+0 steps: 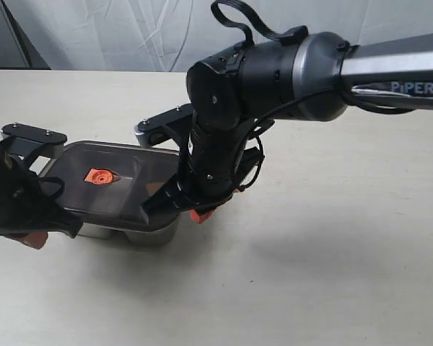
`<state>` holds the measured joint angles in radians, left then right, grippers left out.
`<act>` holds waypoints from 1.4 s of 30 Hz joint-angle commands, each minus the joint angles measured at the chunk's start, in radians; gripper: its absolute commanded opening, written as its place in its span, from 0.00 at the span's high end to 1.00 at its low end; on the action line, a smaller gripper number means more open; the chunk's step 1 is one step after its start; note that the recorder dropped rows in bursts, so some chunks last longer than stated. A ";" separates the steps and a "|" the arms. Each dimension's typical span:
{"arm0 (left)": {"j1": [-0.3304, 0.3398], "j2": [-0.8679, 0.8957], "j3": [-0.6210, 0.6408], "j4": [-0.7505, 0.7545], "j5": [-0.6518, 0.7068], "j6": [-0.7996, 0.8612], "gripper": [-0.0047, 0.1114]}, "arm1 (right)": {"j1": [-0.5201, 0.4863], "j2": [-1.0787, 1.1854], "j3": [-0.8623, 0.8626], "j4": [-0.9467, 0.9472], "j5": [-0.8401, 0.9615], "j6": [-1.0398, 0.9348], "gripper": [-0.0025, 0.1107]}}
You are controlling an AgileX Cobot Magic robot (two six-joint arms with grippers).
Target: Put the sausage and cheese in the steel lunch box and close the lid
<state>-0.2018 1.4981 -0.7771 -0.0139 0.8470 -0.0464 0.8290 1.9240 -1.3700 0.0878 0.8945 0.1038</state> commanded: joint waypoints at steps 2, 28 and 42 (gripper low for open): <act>0.054 -0.052 -0.047 0.014 -0.031 -0.051 0.96 | -0.003 -0.085 -0.002 -0.015 -0.047 0.005 0.99; 0.113 0.058 -0.137 0.088 0.109 -0.026 0.96 | -0.003 -0.117 -0.002 -0.019 -0.083 0.005 0.99; 0.113 0.136 -0.137 0.049 0.024 -0.025 0.96 | -0.003 -0.117 -0.002 -0.019 -0.089 0.003 0.99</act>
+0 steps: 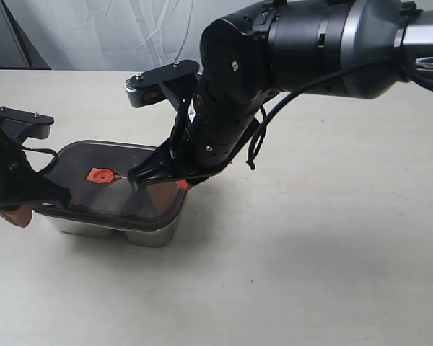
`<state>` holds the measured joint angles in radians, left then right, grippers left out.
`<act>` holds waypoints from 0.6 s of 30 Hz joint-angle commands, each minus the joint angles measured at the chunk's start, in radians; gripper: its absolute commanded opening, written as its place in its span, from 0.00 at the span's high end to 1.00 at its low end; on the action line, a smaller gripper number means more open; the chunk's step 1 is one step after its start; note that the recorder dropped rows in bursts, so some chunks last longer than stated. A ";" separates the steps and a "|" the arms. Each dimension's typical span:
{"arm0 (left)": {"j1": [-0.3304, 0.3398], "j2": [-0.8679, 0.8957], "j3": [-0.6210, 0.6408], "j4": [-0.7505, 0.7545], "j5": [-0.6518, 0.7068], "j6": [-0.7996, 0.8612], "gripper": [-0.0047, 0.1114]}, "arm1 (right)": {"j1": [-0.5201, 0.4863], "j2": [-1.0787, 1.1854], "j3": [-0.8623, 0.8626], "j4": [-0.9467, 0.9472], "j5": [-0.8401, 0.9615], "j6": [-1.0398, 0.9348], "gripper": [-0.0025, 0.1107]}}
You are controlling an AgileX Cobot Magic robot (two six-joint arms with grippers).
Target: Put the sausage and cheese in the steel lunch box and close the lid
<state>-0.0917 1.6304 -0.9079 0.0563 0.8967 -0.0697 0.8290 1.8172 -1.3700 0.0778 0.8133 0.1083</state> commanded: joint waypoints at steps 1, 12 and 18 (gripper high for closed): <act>0.003 0.004 -0.006 -0.021 -0.024 -0.001 0.96 | -0.003 -0.010 -0.002 -0.009 -0.008 -0.001 0.99; 0.003 -0.131 -0.069 -0.017 0.069 -0.001 0.96 | -0.003 -0.003 -0.002 -0.026 -0.010 -0.001 0.99; 0.003 -0.205 -0.151 0.005 0.058 -0.001 0.96 | -0.003 0.048 -0.002 -0.013 -0.008 -0.001 0.99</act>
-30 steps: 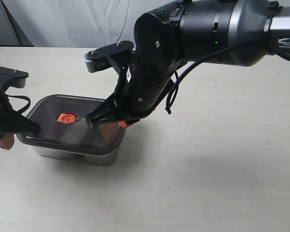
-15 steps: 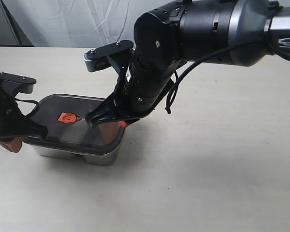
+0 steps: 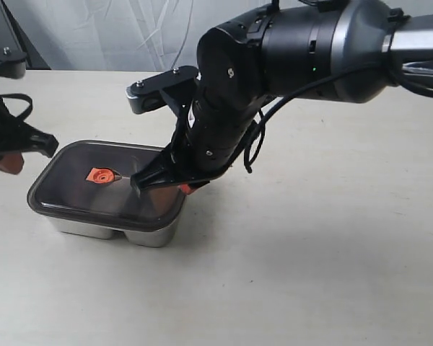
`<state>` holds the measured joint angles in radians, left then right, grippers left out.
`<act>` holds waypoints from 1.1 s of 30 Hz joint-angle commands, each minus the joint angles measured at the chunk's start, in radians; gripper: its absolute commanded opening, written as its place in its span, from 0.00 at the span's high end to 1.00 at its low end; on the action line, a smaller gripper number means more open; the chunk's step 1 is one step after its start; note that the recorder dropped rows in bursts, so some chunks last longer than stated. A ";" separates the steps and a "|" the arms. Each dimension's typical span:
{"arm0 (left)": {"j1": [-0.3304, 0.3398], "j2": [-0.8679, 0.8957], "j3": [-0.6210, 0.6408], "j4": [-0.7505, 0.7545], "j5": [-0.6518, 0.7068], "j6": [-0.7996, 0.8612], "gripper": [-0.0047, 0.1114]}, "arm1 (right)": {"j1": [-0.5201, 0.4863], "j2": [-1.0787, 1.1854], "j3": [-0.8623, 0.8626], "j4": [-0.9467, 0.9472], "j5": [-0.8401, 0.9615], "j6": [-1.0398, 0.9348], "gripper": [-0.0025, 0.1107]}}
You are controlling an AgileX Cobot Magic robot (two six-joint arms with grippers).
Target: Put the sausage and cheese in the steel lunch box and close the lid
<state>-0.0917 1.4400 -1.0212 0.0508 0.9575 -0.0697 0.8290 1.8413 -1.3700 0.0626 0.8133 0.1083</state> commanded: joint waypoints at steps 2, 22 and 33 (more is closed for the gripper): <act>0.003 -0.002 -0.039 -0.005 -0.029 -0.001 0.96 | -0.003 0.024 -0.002 0.002 -0.046 -0.001 0.99; 0.003 0.027 -0.039 -0.003 -0.046 0.001 0.96 | -0.003 0.089 -0.004 0.017 0.001 -0.003 0.99; 0.003 0.027 -0.039 0.004 -0.046 0.001 0.96 | -0.003 0.089 -0.004 0.025 0.001 -0.003 0.99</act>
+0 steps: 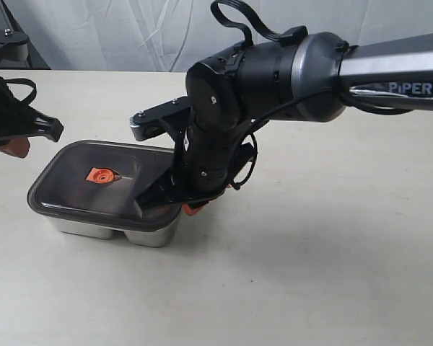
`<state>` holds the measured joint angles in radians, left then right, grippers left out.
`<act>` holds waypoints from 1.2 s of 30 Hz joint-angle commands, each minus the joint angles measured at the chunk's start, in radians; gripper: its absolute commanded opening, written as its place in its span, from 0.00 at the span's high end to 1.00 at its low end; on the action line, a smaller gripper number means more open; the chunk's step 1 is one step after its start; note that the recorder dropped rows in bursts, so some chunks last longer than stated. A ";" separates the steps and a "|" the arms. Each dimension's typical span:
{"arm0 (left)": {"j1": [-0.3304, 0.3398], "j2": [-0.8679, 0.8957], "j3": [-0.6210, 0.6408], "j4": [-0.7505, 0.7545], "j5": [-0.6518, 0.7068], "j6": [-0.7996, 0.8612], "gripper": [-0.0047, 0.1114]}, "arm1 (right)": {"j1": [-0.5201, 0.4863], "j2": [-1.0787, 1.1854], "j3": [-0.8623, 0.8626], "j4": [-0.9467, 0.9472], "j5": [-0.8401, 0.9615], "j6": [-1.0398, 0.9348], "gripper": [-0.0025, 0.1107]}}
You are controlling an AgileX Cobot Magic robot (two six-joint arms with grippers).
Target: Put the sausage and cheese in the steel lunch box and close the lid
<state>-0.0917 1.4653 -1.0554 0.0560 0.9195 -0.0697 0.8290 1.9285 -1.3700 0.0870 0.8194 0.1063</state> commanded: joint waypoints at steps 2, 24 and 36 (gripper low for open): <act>0.003 0.001 -0.005 -0.001 -0.008 0.001 0.96 | -0.003 0.002 -0.004 0.001 -0.005 -0.001 0.99; 0.003 0.001 -0.005 0.010 -0.016 0.001 0.96 | -0.003 0.034 -0.004 0.020 -0.039 -0.001 0.99; 0.003 0.001 -0.005 0.010 -0.022 0.001 0.96 | -0.003 0.034 -0.004 -0.016 -0.021 -0.001 0.99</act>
<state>-0.0917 1.4653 -1.0554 0.0596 0.9039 -0.0697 0.8290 1.9638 -1.3700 0.1032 0.8015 0.1086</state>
